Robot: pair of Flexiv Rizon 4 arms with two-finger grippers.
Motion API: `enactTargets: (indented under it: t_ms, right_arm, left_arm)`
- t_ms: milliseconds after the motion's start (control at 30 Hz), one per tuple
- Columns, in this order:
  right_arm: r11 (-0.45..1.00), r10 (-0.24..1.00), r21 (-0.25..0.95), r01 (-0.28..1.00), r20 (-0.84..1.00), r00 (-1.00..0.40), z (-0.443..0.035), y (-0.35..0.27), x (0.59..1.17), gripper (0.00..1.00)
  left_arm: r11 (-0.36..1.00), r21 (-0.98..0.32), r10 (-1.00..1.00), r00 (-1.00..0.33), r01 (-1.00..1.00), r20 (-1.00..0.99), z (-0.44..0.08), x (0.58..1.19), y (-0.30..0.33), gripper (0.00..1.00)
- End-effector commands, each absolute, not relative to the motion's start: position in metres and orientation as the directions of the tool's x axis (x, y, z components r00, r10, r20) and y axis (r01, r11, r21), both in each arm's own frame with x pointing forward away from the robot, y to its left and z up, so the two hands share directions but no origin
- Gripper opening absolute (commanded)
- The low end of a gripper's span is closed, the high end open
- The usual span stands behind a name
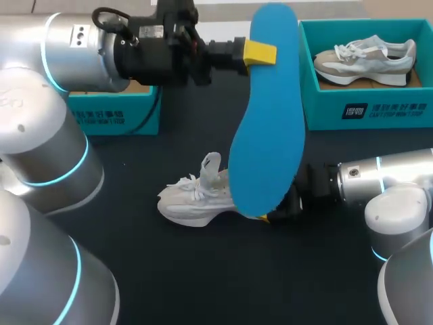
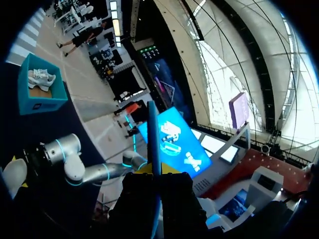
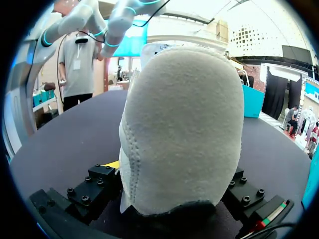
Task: Take the shoe out of the shoebox, open the shoe tongue, remove and reinsert the insole, then place the shoe into the shoebox
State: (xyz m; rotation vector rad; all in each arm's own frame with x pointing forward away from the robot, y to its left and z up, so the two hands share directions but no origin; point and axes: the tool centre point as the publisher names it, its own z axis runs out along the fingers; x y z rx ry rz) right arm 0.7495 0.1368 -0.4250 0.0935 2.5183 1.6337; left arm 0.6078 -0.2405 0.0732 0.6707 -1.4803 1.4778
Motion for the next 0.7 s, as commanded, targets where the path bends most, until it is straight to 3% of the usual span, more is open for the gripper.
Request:
enactTargets:
  t_ms: [33, 567, 633, 667, 700]
  right_arm:
    - [0.413, 0.128, 0.91, -0.022, -0.082, -0.988, -0.428, 0.1387, 0.7501, 0.0]
    - [0.413, 0.128, 0.91, -0.022, -0.082, -0.988, -0.428, 0.1387, 0.7501, 0.0]
    - [0.413, 0.128, 0.91, -0.022, -0.082, -0.988, -0.428, 0.1387, 0.7501, 0.15]
    - [0.413, 0.128, 0.91, -0.022, -0.082, -0.988, -0.428, 0.1387, 0.7501, 0.37]
    - [0.413, 0.128, 0.91, -0.022, -0.082, -0.988, -0.428, 0.1387, 0.7501, 0.93]
  left_arm:
    - [0.123, -0.469, 0.223, -0.436, -0.875, 0.872, 0.0714, 0.6015, -0.2379, 0.0]
    - [0.125, -0.467, 0.224, -0.433, -0.876, 0.873, 0.0715, 0.6012, -0.2375, 0.0]
    - [0.125, -0.467, 0.224, -0.433, -0.876, 0.873, 0.0715, 0.6012, -0.2375, 0.0]
    - [0.125, -0.467, 0.224, -0.433, -0.876, 0.873, 0.0715, 0.6012, -0.2375, 0.0]
    - [0.125, -0.467, 0.224, -0.433, -0.876, 0.873, 0.0715, 0.6012, -0.2375, 0.0]
